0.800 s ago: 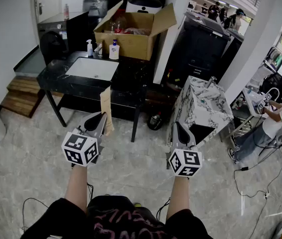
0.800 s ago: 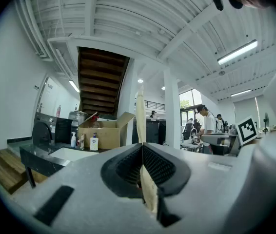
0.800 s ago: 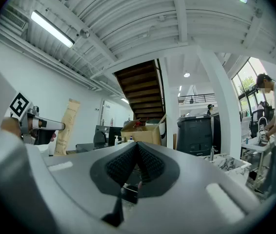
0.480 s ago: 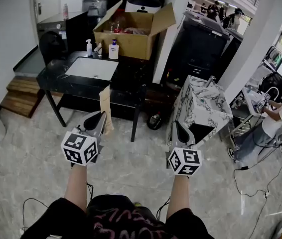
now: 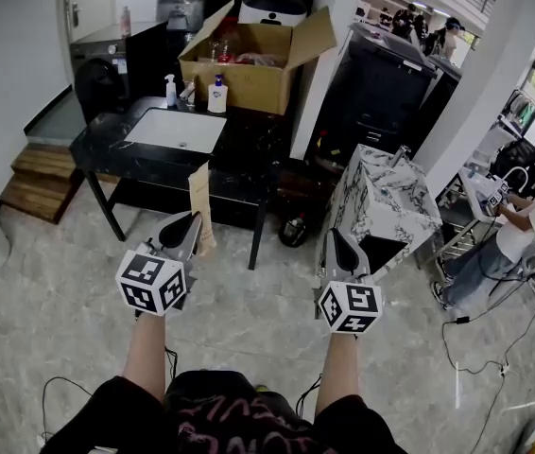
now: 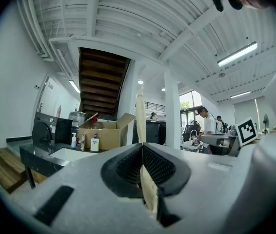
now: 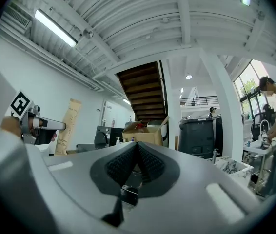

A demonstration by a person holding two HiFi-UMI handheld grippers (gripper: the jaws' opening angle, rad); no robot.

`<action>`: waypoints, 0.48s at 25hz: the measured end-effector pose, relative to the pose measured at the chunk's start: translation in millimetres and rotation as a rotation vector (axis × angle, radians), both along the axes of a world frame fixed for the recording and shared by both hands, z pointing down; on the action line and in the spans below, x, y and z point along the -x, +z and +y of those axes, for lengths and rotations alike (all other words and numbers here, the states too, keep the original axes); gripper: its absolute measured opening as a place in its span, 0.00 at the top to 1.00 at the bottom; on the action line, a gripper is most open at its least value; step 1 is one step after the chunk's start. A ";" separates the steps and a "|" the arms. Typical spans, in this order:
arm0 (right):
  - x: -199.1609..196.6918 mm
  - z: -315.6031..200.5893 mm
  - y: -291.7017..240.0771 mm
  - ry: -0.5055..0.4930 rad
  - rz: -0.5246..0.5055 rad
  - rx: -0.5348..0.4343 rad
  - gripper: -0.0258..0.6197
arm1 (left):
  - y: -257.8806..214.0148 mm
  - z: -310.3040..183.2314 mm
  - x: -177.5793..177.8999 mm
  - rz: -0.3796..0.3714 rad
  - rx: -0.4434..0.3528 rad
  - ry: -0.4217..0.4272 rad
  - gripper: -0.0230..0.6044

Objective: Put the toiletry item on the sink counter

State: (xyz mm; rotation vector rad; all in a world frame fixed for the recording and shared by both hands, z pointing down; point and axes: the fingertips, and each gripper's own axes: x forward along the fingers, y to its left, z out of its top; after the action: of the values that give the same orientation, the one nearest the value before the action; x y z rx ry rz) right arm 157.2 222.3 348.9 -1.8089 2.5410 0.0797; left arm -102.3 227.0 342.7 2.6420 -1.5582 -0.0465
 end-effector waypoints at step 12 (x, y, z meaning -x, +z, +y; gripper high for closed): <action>40.2 -6.7 9.7 0.019 -0.001 0.016 0.94 | 7.8 -10.1 30.1 0.008 -0.001 0.049 0.95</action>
State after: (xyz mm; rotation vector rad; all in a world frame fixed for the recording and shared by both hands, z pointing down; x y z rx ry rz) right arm 117.0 215.6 358.5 -1.8389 2.5311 0.0588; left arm -132.4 216.9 350.4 2.6755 -1.4912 -0.0545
